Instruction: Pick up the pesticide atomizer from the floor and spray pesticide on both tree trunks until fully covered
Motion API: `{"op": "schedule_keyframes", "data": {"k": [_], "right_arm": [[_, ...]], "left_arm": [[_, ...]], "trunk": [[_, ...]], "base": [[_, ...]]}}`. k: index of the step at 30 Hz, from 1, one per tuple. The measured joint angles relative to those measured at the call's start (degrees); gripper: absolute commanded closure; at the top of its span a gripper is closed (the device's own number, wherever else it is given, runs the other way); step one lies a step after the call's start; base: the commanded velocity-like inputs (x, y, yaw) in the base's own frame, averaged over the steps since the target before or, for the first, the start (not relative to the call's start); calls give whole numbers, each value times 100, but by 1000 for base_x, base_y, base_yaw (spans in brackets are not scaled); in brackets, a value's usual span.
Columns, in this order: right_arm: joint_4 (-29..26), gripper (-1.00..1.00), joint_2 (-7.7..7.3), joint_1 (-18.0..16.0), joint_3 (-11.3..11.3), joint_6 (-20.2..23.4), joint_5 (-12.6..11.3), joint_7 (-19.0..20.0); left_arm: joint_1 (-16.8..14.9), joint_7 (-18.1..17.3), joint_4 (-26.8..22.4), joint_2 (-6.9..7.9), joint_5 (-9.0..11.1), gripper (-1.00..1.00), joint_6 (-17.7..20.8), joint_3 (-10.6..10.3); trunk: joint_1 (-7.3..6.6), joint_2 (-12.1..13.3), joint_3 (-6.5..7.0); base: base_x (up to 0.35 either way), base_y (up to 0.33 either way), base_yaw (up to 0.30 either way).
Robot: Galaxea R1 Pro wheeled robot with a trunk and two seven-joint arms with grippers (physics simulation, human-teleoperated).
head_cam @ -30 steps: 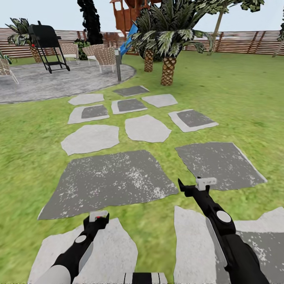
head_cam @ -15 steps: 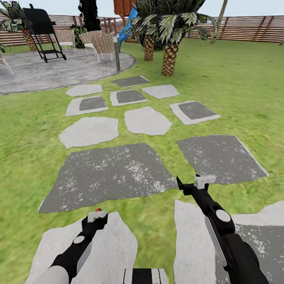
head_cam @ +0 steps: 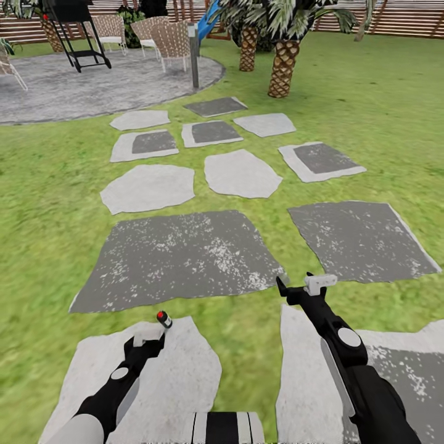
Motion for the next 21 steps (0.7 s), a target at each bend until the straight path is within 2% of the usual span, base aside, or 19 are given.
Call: {"op": "schedule_keyframes", "data": {"k": [9,17,21], "right_arm": [[-5,-100,0,0,-1,-5,2,0],[-17,-100,0,0,-2,-9,2,0],[-18,-100,0,0,-8,-9,2,0]], "left_arm": [[7,-2,2,-21,-5,-100,-111,-22],[6,-2,10,-28,-4,-100,-145,-21],[8,-2,11,-31,-5,-100,-148,-25]], "trunk": [[0,0,-53],[-1,0,-56],[-1,0,-56]], "base": [[7,0,22],[219,0,1],[75,0,0]]}}
